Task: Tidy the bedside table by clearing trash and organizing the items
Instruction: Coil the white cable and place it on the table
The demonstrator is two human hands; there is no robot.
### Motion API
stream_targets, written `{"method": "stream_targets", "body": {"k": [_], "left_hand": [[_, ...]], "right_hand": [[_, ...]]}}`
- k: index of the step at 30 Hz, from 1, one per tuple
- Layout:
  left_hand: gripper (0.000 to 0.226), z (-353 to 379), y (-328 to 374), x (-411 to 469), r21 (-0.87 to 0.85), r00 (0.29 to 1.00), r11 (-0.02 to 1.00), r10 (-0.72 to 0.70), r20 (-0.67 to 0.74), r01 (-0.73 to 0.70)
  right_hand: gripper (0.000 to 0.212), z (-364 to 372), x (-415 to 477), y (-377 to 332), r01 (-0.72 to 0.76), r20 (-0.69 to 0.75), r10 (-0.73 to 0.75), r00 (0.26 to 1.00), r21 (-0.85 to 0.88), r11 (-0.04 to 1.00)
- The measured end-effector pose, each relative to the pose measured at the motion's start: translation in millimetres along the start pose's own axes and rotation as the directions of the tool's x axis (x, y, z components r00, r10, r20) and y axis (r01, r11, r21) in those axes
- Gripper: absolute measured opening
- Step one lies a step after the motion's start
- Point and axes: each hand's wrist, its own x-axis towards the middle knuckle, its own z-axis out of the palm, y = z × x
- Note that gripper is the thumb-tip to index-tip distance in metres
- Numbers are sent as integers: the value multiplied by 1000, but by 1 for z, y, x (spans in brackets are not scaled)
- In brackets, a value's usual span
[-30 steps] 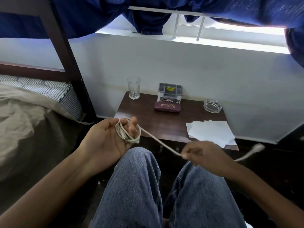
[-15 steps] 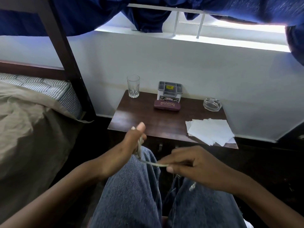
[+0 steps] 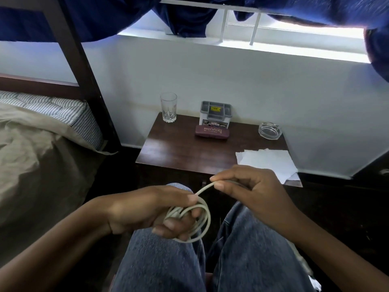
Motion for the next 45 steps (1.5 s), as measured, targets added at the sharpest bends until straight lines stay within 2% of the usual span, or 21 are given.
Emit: {"method": "stream_targets", "body": {"k": [2, 4, 5, 7, 10, 14, 18, 22, 25, 27, 31, 34, 38, 40, 43, 45], "left_hand": [[23, -2, 2, -1, -122, 999, 992, -34, 26, 37], [26, -5, 2, -6, -310, 987, 951, 42, 158, 9], [27, -7, 0, -6, -371, 981, 929, 77, 177, -6], [26, -11, -6, -3, -470, 977, 882, 122, 173, -27], [22, -7, -7, 1, -579, 983, 814, 147, 106, -59], [20, -2, -9, 5, -639, 991, 768, 113, 70, -43], [22, 1, -14, 10, -519, 999, 854, 28, -37, -43], [27, -1, -20, 14, -212, 972, 971, 57, -229, -107], [26, 0, -18, 11, 24, 962, 997, 74, -264, -70], [31, 1, -16, 9, 53, 959, 997, 65, -275, -52], [33, 6, -19, 11, 183, 947, 980, 126, -297, -73], [29, 11, -23, 12, 280, 955, 956, 155, -254, -80], [32, 12, -30, 10, 529, 941, 848, 204, -269, -33], [32, 13, -31, 10, 590, 920, 807, 246, -305, -20], [30, 12, -30, 11, 605, 877, 796, 276, -393, 20], [30, 7, -30, 11, 640, 839, 763, 288, -462, 90]], "right_hand": [[12, 0, -1, -2, -21, 1, 21, 1000, -4, 1000], [12, 1, -2, -4, -125, 18, 125, 992, 49, 991], [13, 1, -3, -4, -207, 58, 201, 978, 109, 972], [21, 3, -5, -4, -370, 221, 318, 922, 264, 890], [28, 8, -5, -3, -493, 419, 325, 847, 393, 776], [33, 8, -5, 1, -546, 429, 389, 815, 344, 764], [19, 5, -3, 0, -558, 393, 430, 812, 310, 770], [17, 1, -2, 1, -594, 385, 487, 784, 237, 768], [21, 0, -1, 2, -622, 384, 518, 765, 228, 749], [21, -1, -1, 3, -632, 381, 530, 758, 225, 741], [18, -1, -1, 2, -627, 395, 533, 748, 158, 763], [18, 1, -3, 0, -612, 429, 523, 736, 92, 786], [16, 2, -3, -1, -586, 471, 494, 731, 61, 808], [12, 2, -4, -3, -561, 475, 466, 746, 72, 825], [13, -8, -1, -3, -523, 412, 454, 790, 67, 849], [13, -21, 3, 4, -495, 324, 471, 821, -9, 869]]}}
